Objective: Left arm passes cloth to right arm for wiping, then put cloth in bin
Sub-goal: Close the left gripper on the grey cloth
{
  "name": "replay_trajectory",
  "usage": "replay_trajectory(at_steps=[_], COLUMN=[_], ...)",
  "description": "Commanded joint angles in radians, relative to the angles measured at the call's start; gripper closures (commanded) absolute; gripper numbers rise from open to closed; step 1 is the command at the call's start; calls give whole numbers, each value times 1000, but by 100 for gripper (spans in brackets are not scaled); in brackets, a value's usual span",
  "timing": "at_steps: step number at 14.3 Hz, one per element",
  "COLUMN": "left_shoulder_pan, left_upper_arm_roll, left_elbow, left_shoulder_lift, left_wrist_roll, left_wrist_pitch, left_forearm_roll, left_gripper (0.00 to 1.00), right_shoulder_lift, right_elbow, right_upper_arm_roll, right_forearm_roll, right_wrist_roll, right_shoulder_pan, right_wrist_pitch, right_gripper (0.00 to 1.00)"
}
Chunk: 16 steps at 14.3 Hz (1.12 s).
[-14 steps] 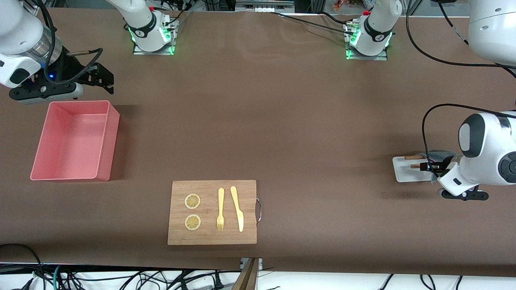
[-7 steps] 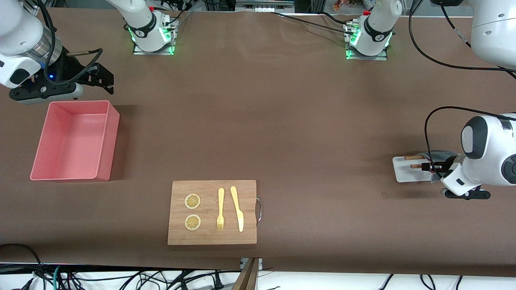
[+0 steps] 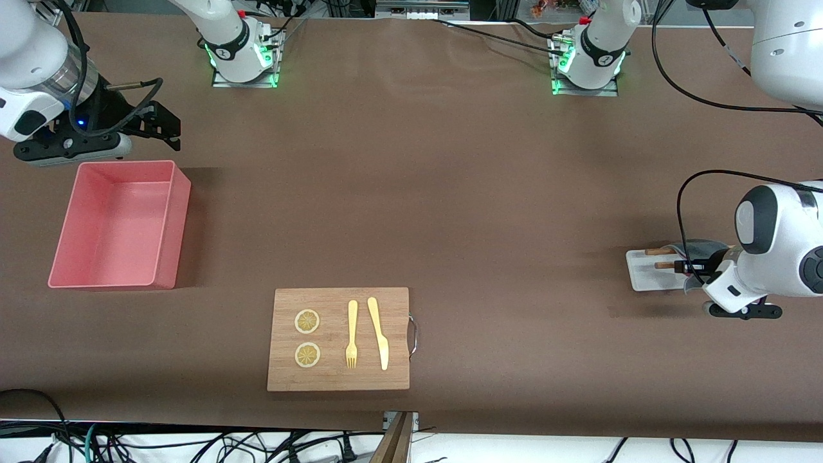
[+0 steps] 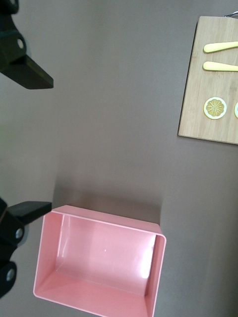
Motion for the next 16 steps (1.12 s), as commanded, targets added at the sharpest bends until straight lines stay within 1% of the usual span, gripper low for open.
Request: replay_trajectory(at_steps=[1, 2, 4, 5, 6, 7, 11, 13, 16], left_shoulder_pan=[1, 0, -8, -9, -11, -11, -17, -18, -60], left_upper_arm_roll=[-5, -5, -5, -5, -7, -8, -10, -14, -14], left_elbow=[-7, -6, -4, -3, -3, -1, 2, 14, 132], left_shoulder_lift=[1, 1, -1, -3, -4, -4, -21, -39, -42], left_wrist_roll=[-2, -2, 0, 3, 3, 3, 4, 6, 10], left_wrist_pitch=[10, 10, 6, 4, 4, 4, -5, -42, -178], left_forearm_roll=[28, 28, 29, 31, 32, 35, 43, 44, 47], left_gripper=[60, 63, 80, 92, 99, 100, 100, 100, 100], right_shoulder_lift=[7, 7, 7, 7, 7, 7, 7, 7, 7], right_elbow=[16, 16, 16, 16, 16, 16, 16, 16, 16], right_upper_arm_roll=[-1, -1, -1, -1, -2, -2, -2, -2, -2], right_forearm_roll=[-7, -7, -7, -7, -6, -7, -6, -6, -6], right_wrist_roll=[-13, -13, -13, -13, -13, -13, -13, -13, -13], right_shoulder_pan=[-2, -2, -2, -2, -2, -2, -3, -2, -3], right_wrist_pitch=[-5, -4, -7, -7, -7, -7, -4, -4, -2], right_gripper=[0, 0, 0, 0, 0, 0, 0, 0, 0])
